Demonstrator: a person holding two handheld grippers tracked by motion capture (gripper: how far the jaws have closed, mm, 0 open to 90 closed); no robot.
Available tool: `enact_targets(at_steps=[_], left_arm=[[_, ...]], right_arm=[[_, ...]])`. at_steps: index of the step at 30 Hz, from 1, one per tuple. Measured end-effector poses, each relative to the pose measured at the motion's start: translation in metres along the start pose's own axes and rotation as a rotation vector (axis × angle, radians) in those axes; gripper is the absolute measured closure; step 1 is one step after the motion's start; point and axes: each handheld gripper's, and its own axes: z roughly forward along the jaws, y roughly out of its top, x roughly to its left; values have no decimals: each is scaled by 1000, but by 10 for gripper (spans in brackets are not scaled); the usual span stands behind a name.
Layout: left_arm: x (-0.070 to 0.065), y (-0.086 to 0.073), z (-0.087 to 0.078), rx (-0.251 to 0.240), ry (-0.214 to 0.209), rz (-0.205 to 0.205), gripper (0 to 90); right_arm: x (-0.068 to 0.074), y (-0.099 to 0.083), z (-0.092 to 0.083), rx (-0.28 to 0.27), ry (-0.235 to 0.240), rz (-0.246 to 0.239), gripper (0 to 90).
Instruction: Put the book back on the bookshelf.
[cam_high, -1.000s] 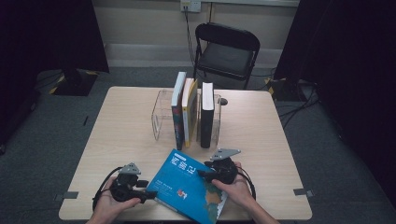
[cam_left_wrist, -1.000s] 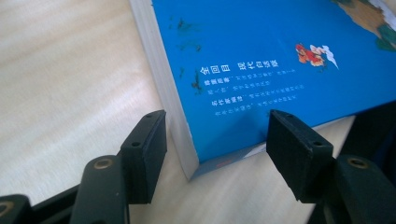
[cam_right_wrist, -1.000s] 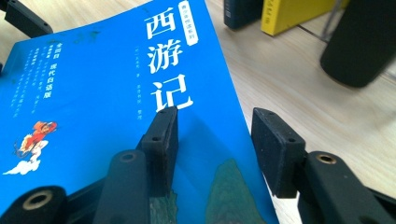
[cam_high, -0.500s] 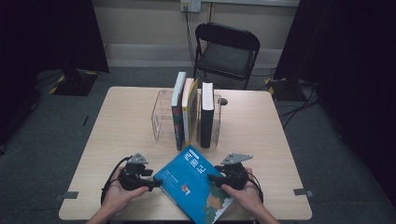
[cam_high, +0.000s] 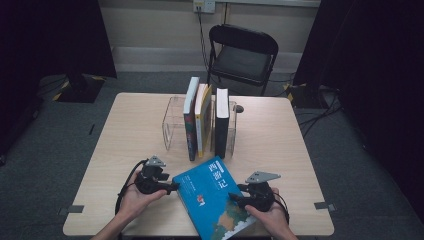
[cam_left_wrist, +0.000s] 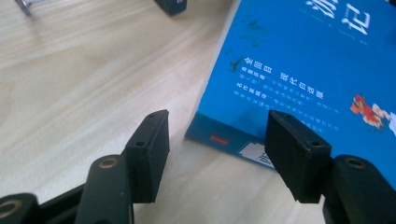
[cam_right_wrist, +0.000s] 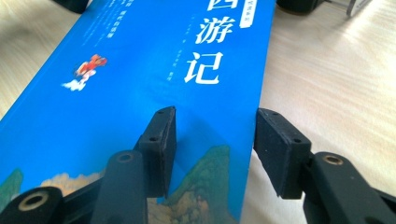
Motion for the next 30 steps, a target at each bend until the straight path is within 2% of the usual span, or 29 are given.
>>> enact_targets(at_steps=[2, 4, 6, 8, 11, 12, 14, 16, 18, 19, 21, 22, 23, 24, 26, 28, 30], left_arm=[[1, 2, 3, -7, 3, 0, 408], [-2, 5, 4, -17, 32, 38, 399], [-5, 6, 5, -18, 45, 53, 419], [-8, 4, 4, -28, 41, 40, 462], [-8, -3, 2, -17, -58, -31, 422], [-10, -6, 0, -33, -70, -42, 423], [-15, -11, -3, -34, -125, -63, 421], [-19, -14, -3, -28, -125, -76, 408], [-22, -16, 0, -14, -147, -91, 370], [-24, -17, 2, -10, -162, -99, 365], [-27, -17, 6, -1, -155, -92, 363], [-28, -16, 9, 4, -178, -94, 362], [-30, -14, 11, 12, -165, -103, 364], [-31, -13, 11, 22, -157, -105, 335], [-32, -11, 11, 31, -142, -109, 334], [-31, -10, 11, 33, -138, -125, 346], [-31, -9, 11, 33, -136, -121, 346]], right_arm=[[1, -3, -3, -2, -2, 4, 495], [3, -6, -6, 1, 2, 6, 491], [4, -8, -9, 5, 4, -7, 489], [5, -8, -10, 8, 0, -20, 486], [1, -5, -7, 3, 19, -24, 444], [-1, -3, -5, -4, 24, -23, 434], [-5, 5, -2, -29, 21, -25, 432], [-11, 14, 4, -62, 14, -23, 424], [-18, 23, 13, -76, 12, -18, 418], [-20, 25, 16, -78, 13, -9, 419], [-23, 26, 25, -63, 17, 13, 425], [-24, 25, 29, -50, 22, 16, 429], [-24, 24, 29, -51, 45, 32, 440], [-23, 23, 29, -49, 48, 33, 463], [-20, 22, 28, -50, 33, 41, 462], [-18, 19, 27, -50, 34, 59, 461], [-17, 16, 24, -44, 42, 73, 461]])
